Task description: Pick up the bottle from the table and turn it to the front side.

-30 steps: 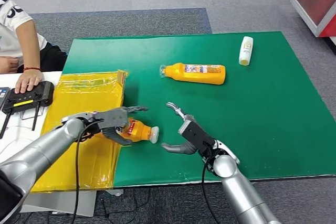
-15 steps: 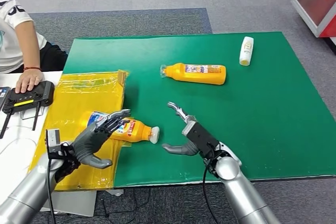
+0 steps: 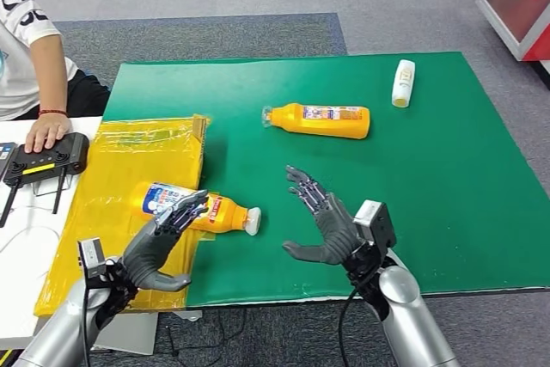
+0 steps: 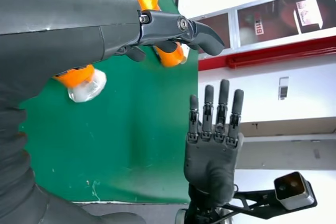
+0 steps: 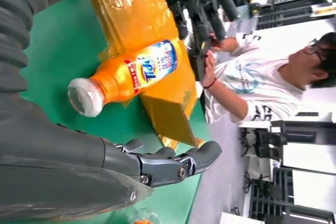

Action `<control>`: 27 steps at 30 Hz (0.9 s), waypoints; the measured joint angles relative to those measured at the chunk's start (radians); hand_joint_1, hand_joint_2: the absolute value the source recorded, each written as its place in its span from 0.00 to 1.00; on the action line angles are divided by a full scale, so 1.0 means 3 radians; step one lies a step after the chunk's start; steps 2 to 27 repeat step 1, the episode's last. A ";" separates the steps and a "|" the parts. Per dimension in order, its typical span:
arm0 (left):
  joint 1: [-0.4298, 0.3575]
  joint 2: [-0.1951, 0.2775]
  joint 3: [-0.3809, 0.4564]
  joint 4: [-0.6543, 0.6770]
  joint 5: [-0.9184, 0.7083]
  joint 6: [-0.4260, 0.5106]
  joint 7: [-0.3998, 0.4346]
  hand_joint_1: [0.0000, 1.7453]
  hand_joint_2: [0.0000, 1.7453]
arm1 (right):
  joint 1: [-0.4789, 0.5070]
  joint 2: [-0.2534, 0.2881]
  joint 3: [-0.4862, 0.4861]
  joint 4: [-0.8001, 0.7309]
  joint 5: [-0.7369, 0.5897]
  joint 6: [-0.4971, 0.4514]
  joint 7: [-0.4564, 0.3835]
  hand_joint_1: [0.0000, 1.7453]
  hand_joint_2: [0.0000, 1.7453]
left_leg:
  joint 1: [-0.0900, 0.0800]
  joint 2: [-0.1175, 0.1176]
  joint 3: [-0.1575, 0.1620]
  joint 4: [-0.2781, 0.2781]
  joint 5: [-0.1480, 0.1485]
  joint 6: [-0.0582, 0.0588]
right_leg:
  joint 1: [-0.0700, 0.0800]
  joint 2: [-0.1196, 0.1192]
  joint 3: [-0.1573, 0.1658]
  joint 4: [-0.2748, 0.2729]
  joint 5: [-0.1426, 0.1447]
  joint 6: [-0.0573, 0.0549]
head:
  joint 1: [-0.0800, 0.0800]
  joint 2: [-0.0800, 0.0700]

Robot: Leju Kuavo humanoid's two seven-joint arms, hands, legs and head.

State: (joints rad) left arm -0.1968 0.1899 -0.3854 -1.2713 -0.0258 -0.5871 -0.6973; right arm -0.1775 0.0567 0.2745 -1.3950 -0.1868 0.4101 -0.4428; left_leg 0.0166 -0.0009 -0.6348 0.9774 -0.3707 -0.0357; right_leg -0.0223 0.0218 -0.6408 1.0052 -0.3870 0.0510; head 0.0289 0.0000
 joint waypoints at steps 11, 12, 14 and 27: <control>0.0006 -0.0003 0.0003 -0.0006 -0.0008 0.0017 0.0008 0.00 1.00 | 0.0007 -0.0001 -0.0007 -0.0010 -0.0009 0.0008 0.0000 0.00 1.00 | 0.0000 0.0000 0.0000 0.0000 0.0000 0.0000 | 0.0000 0.0000 0.0000 0.0000 0.0000 0.0000 | 0.0000 0.0000; 0.0006 -0.0003 0.0003 -0.0006 -0.0008 0.0017 0.0008 0.00 1.00 | 0.0007 -0.0001 -0.0007 -0.0010 -0.0009 0.0008 0.0000 0.00 1.00 | 0.0000 0.0000 0.0000 0.0000 0.0000 0.0000 | 0.0000 0.0000 0.0000 0.0000 0.0000 0.0000 | 0.0000 0.0000; 0.0006 -0.0003 0.0003 -0.0006 -0.0008 0.0017 0.0008 0.00 1.00 | 0.0007 -0.0001 -0.0007 -0.0010 -0.0009 0.0008 0.0000 0.00 1.00 | 0.0000 0.0000 0.0000 0.0000 0.0000 0.0000 | 0.0000 0.0000 0.0000 0.0000 0.0000 0.0000 | 0.0000 0.0000; 0.0006 -0.0003 0.0003 -0.0006 -0.0008 0.0017 0.0008 0.00 1.00 | 0.0007 -0.0001 -0.0007 -0.0010 -0.0009 0.0008 0.0000 0.00 1.00 | 0.0000 0.0000 0.0000 0.0000 0.0000 0.0000 | 0.0000 0.0000 0.0000 0.0000 0.0000 0.0000 | 0.0000 0.0000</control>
